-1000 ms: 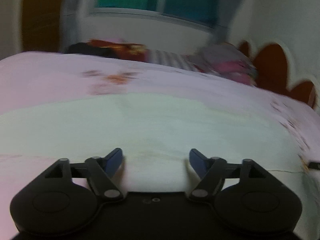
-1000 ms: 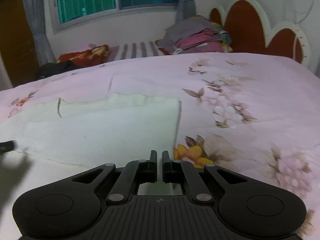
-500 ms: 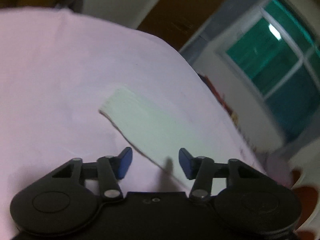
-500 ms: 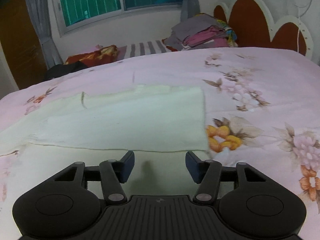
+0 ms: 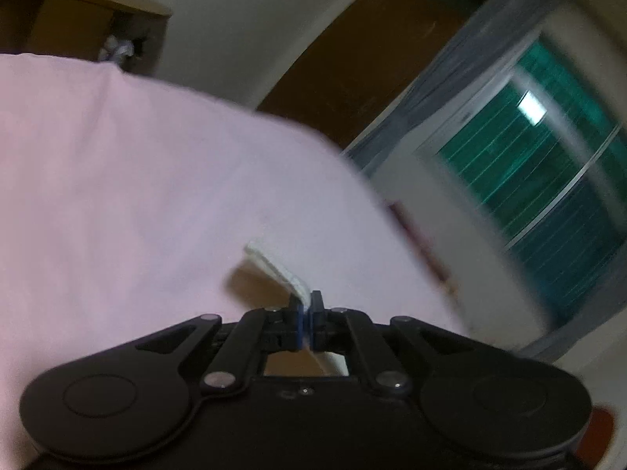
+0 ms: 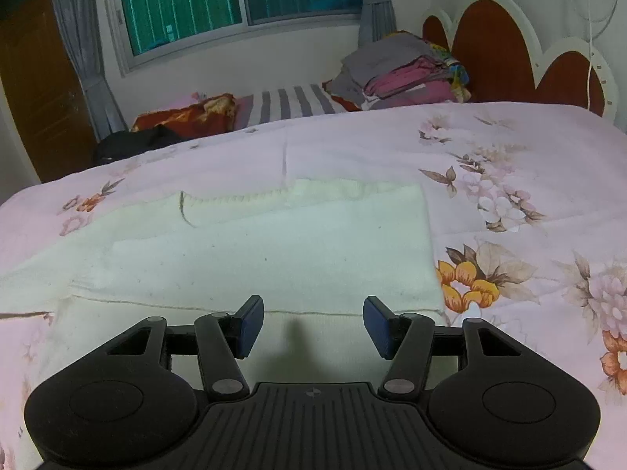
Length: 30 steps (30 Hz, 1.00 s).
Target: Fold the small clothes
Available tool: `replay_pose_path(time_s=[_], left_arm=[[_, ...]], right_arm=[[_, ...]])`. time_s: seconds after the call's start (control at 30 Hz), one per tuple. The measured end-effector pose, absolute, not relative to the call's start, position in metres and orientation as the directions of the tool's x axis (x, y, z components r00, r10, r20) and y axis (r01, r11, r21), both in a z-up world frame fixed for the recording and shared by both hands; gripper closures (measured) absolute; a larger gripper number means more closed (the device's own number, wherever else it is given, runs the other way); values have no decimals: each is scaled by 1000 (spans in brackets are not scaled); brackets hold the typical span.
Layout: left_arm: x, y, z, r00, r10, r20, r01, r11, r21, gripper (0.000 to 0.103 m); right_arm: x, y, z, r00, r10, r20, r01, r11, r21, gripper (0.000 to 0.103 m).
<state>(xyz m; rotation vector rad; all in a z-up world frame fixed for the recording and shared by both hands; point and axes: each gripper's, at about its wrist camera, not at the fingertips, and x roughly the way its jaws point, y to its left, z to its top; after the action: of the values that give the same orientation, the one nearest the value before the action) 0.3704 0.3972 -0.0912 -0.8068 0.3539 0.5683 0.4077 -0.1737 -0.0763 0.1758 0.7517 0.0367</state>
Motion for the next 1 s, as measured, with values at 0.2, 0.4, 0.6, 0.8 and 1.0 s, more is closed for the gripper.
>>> replay_pose_path(time_s=[0.2, 0.4, 0.6, 0.8, 1.0], left_arm=[[378, 384, -97, 778, 316, -543, -615, 561, -554, 101], [402, 341, -64, 845, 268, -463, -502, 697, -513, 101], [462, 235, -41, 895, 103, -434, -316, 834, -453, 101], [509, 102, -37, 889, -95, -448, -84, 928, -364, 101], [520, -8, -55, 825, -255, -505, 129, 954, -271, 101]], right_arm=[[403, -184, -78, 729, 88, -679, 53, 982, 184, 46], [397, -213, -76, 739, 64, -670, 99, 974, 202, 46], [392, -241, -77, 751, 66, -657, 121, 964, 236, 46], [397, -269, -82, 756, 86, -649, 133, 950, 281, 46], [403, -297, -83, 764, 108, -636, 138, 936, 324, 46]])
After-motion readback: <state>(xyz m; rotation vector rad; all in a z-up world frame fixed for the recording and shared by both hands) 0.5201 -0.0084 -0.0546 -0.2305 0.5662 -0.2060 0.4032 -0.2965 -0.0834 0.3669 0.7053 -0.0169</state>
